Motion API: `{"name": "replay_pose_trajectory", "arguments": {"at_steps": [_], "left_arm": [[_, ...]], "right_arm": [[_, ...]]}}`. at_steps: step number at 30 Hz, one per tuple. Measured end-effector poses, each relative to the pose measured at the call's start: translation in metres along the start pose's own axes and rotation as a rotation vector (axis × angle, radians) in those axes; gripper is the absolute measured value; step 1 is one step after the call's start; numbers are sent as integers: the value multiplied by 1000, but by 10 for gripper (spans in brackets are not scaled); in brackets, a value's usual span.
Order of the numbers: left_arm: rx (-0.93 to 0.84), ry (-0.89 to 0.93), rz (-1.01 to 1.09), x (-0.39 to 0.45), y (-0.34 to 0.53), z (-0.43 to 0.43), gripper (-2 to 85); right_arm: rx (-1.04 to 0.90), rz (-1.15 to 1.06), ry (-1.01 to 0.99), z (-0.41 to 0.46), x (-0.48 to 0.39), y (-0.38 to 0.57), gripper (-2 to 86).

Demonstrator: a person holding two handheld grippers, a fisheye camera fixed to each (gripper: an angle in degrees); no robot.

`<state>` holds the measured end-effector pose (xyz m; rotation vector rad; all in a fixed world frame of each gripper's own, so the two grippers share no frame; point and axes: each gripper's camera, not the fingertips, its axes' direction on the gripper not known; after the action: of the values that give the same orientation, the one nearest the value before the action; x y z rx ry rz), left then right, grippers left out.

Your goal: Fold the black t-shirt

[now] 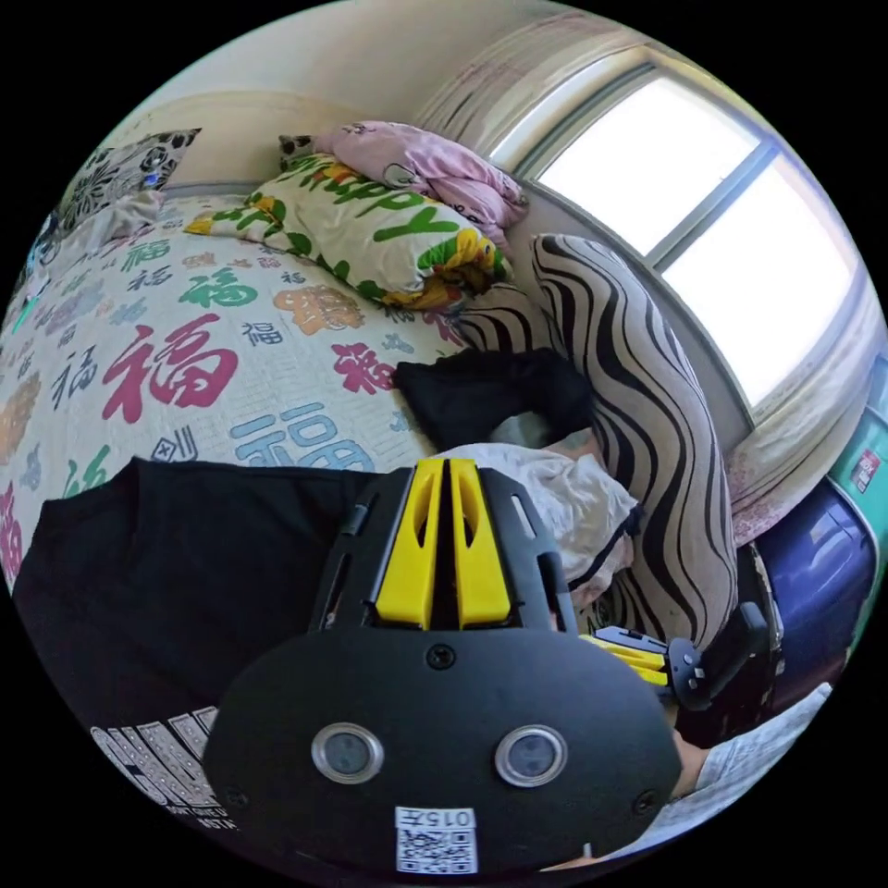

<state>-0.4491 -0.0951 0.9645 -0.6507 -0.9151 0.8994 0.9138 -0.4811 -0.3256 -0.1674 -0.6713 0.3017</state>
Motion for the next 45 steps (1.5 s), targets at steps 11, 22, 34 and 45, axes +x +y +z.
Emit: {"name": "replay_pose_trajectory", "arguments": {"at_steps": [11,22,34,45], "left_arm": [[135,14,-150,-130,72,-77,-4],[70,-82,-354,-243,159,-114,-1],[191,-50,-314,-262,197,-178,57],[-102,-75,-44,-215,209,-140,31]], "right_arm": [[-110,-266,-104,56,-95,-6,-8],[-331,-343,-188,150,-131,3,-7],[-435,-428,-223,243,-164,-17,-7],[-381,-495,636,240,-82,-73,136]]}}
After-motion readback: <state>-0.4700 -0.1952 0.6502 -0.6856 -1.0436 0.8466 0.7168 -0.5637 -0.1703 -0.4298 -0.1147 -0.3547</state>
